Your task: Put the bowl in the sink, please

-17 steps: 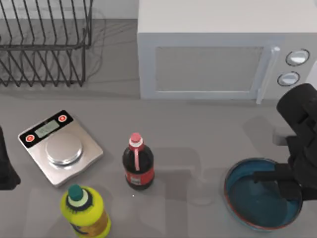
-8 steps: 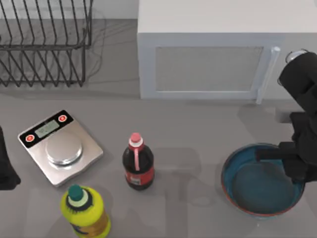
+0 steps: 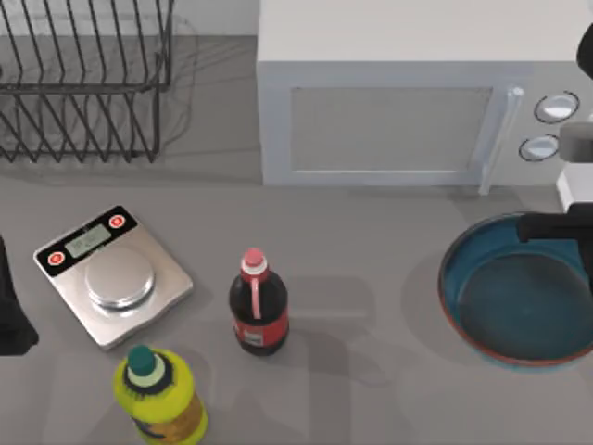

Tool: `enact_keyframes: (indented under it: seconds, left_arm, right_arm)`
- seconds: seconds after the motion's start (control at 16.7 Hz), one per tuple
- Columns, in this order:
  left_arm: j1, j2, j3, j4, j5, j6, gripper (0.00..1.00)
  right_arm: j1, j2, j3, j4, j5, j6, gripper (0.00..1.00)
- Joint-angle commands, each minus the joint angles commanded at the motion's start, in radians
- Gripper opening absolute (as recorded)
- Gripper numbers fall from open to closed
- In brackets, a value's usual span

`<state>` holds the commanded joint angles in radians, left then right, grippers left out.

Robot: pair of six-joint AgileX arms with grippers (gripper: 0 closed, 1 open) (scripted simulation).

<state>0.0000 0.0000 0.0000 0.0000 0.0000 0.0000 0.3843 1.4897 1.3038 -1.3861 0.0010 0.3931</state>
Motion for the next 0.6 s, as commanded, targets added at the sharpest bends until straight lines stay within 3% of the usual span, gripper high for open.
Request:
enact_keyframes:
  seconds: [0.36,0.6]
  left_arm:
    - [0.000,0.000,0.000,0.000,0.000,0.000,1.00]
    - [0.000,0.000,0.000,0.000,0.000,0.000,1.00]
  right_arm:
    - [0.000,-0.002,0.002,0.009,-0.006,-0.004,0.00]
    - [-0.053,-0.037,0.004,0.154,-0.078,-0.059,0.00]
